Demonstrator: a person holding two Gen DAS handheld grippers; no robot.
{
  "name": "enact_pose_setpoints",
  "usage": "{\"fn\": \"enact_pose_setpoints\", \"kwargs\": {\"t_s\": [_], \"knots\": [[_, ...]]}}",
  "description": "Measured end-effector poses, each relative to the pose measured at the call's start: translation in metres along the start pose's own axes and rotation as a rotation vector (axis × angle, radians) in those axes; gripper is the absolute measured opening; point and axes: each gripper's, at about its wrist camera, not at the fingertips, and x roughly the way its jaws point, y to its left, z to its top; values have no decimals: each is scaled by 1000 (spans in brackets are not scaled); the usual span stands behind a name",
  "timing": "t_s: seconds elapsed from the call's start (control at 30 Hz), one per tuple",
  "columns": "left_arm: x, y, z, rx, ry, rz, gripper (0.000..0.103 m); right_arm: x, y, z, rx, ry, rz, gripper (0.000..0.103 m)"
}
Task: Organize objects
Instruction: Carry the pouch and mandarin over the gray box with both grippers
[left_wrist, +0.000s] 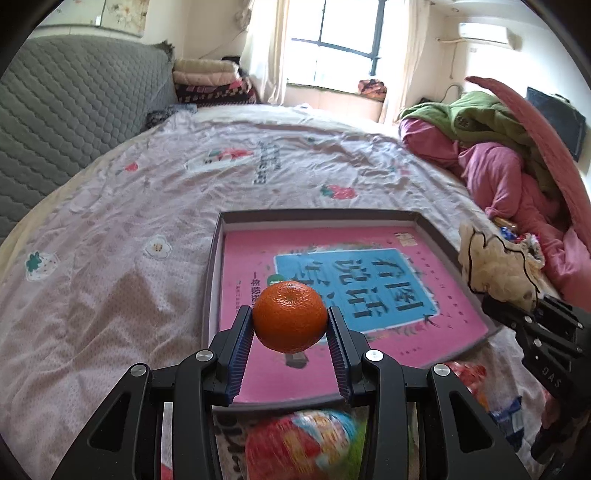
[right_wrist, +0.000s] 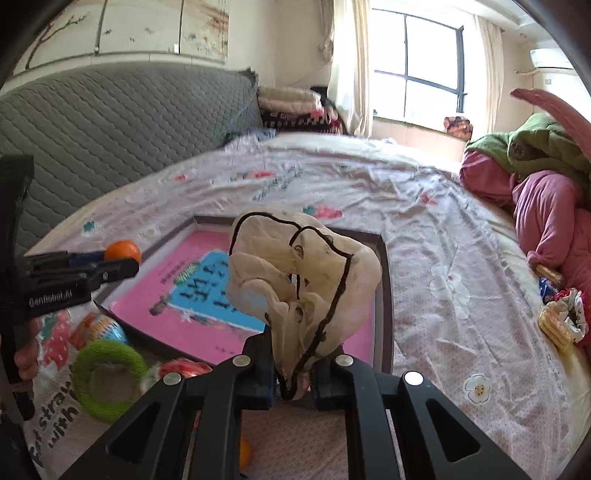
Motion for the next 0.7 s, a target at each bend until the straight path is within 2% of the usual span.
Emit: {"fn": "enact_pose_setpoints", "kwargs": {"t_s": [0.3,0.47,0.7], "knots": [[37,15,3,-38,90,18,41,28,-12,-6,31,92,17,14],[45,18,2,-36,99,31,41,41,-9,-8,9,131,-21,14],[55,24,1,-56,133,31,41,48,-13,-11,37,169,-19,14]]}}
